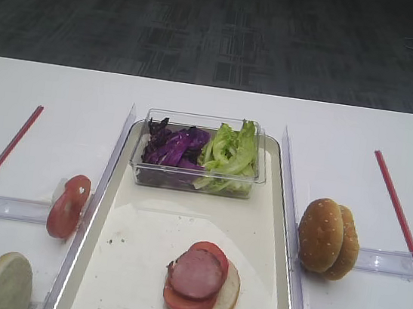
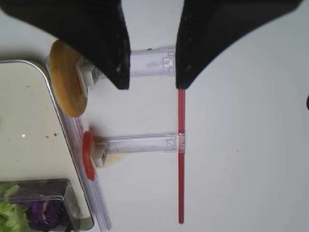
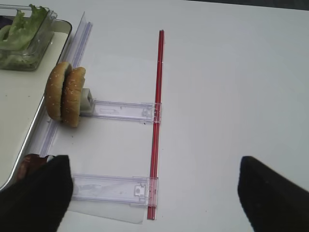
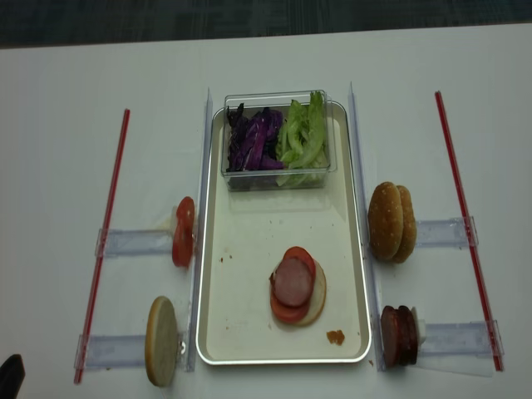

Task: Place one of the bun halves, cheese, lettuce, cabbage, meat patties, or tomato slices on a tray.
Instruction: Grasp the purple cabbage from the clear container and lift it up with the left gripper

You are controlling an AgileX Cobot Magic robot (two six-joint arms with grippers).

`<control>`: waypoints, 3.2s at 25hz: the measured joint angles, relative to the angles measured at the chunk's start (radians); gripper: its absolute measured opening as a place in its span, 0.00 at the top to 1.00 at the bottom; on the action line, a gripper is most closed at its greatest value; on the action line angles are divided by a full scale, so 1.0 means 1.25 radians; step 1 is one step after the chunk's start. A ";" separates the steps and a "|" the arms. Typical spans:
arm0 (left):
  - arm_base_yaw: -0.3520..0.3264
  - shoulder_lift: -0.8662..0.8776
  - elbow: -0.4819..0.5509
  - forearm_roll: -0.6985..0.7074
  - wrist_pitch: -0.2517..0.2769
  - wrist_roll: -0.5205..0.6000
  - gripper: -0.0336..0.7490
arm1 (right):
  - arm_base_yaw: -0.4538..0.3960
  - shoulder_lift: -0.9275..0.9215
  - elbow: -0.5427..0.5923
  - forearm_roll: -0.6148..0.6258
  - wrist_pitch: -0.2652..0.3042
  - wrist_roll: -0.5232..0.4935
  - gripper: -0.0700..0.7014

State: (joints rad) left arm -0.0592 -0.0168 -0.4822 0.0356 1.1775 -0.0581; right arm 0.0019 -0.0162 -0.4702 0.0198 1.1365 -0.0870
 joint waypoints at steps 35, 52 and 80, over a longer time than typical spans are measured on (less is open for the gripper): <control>0.000 0.000 0.000 -0.016 0.000 0.000 0.67 | 0.000 0.000 0.000 0.000 0.000 0.003 0.01; 0.000 0.385 -0.176 -0.056 0.037 -0.059 0.37 | 0.000 0.000 0.000 0.000 0.000 0.003 0.01; 0.000 1.021 -0.700 -0.077 0.063 -0.038 0.31 | 0.000 0.000 0.000 0.000 0.000 0.003 0.01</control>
State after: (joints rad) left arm -0.0592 1.2596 -1.3578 -0.0608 1.2564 -0.1052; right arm 0.0019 -0.0162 -0.4702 0.0198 1.1365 -0.0831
